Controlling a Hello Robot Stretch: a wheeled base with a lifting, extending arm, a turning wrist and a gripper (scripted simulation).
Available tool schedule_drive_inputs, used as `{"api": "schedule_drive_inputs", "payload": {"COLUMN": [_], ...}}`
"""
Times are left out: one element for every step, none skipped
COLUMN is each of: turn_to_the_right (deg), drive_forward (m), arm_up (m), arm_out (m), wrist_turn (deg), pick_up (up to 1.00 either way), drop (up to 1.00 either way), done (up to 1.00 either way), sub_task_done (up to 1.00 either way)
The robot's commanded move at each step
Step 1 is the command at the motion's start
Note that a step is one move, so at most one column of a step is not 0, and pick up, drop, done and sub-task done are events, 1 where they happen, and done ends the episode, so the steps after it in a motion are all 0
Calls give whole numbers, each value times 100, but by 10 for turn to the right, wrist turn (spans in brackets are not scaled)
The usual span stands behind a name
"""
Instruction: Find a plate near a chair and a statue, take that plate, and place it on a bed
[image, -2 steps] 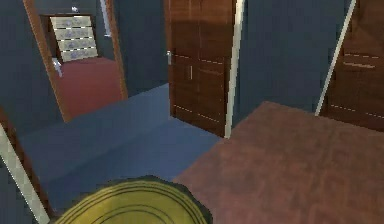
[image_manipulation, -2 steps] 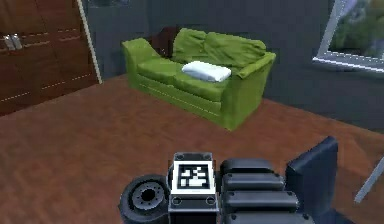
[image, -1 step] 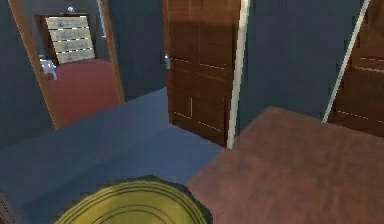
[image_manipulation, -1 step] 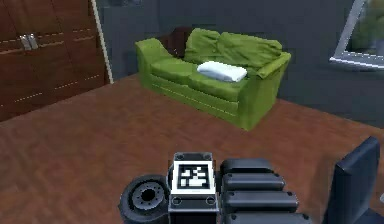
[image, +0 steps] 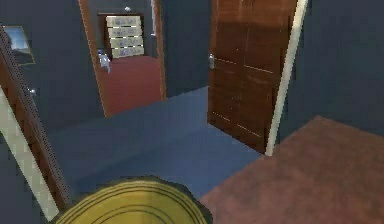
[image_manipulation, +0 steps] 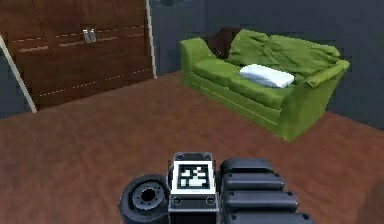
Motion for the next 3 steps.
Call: {"api": "schedule_drive_inputs", "payload": {"turn_to_the_right": [0,-180,0], "drive_forward": [85,0,100], "arm_up": [0,0,0], "arm_out": [0,0,0], "wrist_turn": [0,0,0], "pick_up": [0,0,0], "drop": [0,0,0], "done": [0,0,0], "sub_task_done": [0,0,0]}}
